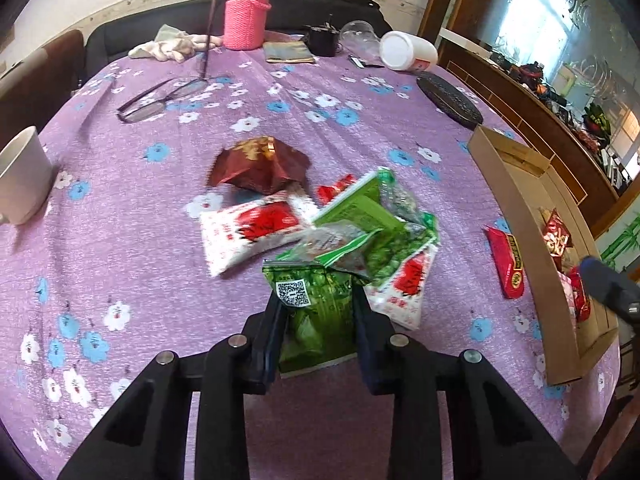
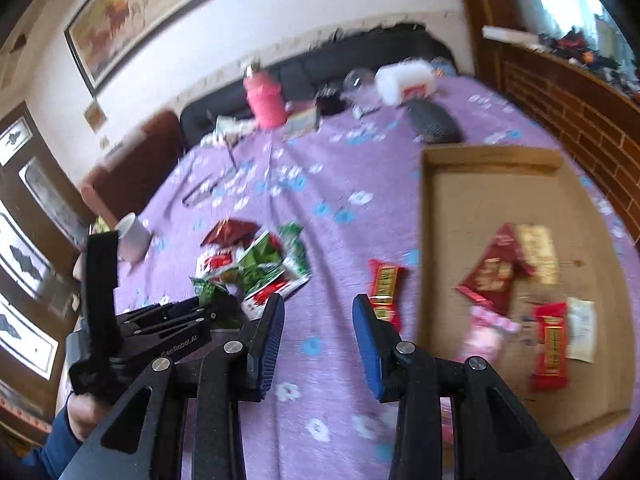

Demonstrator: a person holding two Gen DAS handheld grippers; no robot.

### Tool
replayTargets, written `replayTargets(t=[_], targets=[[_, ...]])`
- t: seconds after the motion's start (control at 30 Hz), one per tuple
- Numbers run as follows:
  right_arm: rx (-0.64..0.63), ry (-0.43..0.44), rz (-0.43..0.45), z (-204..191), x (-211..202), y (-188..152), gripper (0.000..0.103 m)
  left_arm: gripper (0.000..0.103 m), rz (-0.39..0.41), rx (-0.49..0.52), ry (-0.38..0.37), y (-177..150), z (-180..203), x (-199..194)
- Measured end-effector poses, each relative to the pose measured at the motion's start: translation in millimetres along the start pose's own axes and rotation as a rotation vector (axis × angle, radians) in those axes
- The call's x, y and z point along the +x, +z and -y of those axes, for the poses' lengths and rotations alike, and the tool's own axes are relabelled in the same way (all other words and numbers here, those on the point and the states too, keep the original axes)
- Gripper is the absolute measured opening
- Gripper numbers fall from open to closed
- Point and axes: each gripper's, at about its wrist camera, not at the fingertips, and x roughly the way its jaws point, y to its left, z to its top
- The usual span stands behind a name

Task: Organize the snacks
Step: 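Grasp the green QR-code pouch with the left gripper while the right gripper grasps the white-red packet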

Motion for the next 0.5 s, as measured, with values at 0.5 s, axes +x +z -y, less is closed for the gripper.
replayTargets(t=[0.5], targets=[[-0.001,-0.083,-0.212,-49.0,119.5,16.3,0.039,0.03,0.058,-0.049,0.064,7.7,-23.6,-16.5]])
